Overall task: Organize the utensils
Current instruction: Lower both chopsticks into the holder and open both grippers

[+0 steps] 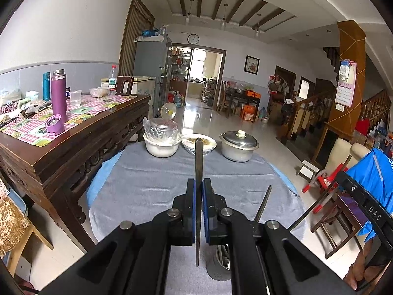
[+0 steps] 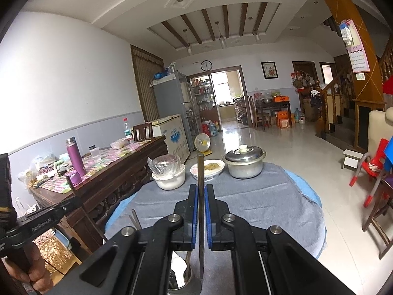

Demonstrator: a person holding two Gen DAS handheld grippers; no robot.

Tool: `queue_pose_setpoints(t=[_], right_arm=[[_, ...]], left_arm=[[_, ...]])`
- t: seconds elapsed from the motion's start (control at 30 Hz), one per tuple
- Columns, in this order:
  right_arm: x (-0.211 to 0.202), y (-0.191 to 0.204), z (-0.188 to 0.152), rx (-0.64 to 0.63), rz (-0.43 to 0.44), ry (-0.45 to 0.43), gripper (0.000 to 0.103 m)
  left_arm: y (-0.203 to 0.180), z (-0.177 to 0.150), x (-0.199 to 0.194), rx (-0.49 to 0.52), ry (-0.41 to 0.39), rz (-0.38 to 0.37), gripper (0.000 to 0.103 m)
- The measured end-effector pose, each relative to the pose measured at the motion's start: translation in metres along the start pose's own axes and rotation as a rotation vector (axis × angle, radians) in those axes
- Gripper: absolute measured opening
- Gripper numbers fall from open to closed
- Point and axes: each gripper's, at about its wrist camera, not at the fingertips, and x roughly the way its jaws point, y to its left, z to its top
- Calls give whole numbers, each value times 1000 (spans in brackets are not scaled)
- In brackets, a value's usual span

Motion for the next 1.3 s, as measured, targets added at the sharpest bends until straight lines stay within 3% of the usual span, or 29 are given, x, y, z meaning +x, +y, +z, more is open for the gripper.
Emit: queue_pose_setpoints(t=[0.47,0.77,1.3], right_arm=[[-9,29,8,-6,62,-39,6],[8,49,-1,-39,91,6,6],[31,26,-21,-4,69,118,6]], left_arm=[[-7,16,-19,-18,-51,-53,5],[-21,16,-10,-12,-64,-102,5],[-29,-15,42,-1,93,-96,5]])
